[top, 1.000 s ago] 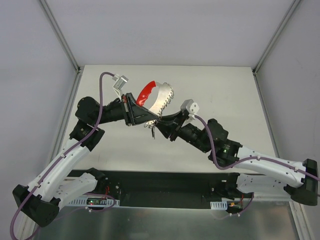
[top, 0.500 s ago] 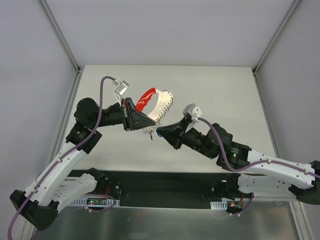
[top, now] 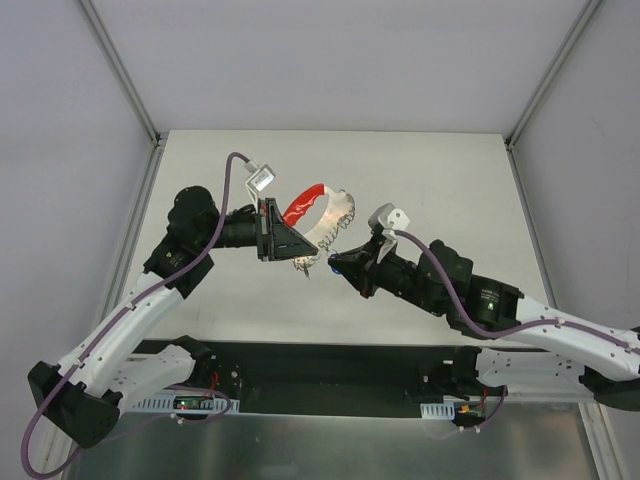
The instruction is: Remove the keys from the keyring
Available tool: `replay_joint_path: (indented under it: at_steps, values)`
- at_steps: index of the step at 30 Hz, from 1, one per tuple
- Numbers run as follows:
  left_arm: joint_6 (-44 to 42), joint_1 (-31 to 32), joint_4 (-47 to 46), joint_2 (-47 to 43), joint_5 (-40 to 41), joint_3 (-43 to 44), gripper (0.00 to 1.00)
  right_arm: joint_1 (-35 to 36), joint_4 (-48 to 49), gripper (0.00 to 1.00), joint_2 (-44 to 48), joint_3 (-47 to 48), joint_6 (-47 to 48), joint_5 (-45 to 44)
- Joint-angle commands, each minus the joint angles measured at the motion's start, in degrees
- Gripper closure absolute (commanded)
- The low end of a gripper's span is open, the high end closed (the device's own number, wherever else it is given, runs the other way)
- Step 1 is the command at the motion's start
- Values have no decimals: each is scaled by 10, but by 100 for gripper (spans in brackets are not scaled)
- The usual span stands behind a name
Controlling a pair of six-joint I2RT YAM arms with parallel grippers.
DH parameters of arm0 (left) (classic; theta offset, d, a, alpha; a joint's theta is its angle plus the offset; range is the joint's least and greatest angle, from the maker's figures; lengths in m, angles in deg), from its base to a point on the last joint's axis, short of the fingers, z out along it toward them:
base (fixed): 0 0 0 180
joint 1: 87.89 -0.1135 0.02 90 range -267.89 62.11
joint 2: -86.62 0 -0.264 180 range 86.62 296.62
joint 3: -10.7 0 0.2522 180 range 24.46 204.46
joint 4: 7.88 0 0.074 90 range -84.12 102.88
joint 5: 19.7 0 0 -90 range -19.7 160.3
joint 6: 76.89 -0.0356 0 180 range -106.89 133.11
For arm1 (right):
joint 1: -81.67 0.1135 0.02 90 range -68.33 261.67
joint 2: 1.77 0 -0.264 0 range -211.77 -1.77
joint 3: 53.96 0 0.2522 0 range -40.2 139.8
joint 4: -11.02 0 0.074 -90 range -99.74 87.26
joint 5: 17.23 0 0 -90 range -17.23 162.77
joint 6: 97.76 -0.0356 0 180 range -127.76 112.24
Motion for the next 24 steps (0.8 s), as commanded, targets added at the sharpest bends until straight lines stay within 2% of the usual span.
replay_joint_path:
  at_steps: [1, 15, 24]
  values:
    - [-30, -1, -26, -16, 3, 19, 100, 2, -58, 99, 6, 37, 31, -21]
    - [-24, -1, -43, -45, 8, -25, 100, 2, -74, 99, 4, 83, 127, -4]
    - [-10, -1, -67, -59, 0, -42, 97, 2, -78, 99, -10, 107, 152, 21]
